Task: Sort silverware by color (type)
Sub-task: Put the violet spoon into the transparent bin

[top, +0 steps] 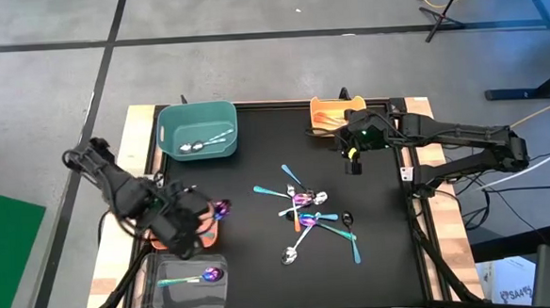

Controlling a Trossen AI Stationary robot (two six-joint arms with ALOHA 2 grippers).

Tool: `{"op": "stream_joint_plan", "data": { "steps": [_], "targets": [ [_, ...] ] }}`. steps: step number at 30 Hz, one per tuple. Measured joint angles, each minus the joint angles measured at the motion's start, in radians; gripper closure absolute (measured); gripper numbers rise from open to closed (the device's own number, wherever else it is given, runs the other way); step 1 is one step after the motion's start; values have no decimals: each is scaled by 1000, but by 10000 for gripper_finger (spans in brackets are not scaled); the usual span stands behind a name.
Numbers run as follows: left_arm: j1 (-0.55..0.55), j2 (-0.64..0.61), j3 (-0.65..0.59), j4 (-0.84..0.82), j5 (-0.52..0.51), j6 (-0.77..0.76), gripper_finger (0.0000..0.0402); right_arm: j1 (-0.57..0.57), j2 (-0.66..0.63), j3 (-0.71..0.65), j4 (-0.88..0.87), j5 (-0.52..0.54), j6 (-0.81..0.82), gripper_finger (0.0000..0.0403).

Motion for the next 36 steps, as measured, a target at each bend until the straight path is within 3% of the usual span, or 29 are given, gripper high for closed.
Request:
{"op": "stream_joint_plan", "data": {
  "steps": [6, 11, 16, 29, 36],
  "targets": [
    [-165, -54, -177, 43, 98, -192, 394, 0, 0, 0, 3, 0, 9, 306],
    [-291, -54, -282, 195, 179, -197, 394, 0, 0, 0, 3, 0, 65, 306],
    [-377, -53, -384, 402, 162, -197, 393, 0, 0, 0, 4, 0, 88, 306],
    [-385, -53, -689, 653, 118, -185, 390, 0, 0, 0, 7, 0, 90, 306],
    [-385, -53, -792, 779, 136, -52, 390, 0, 0, 0, 7, 0, 90, 306]
  ]
}}
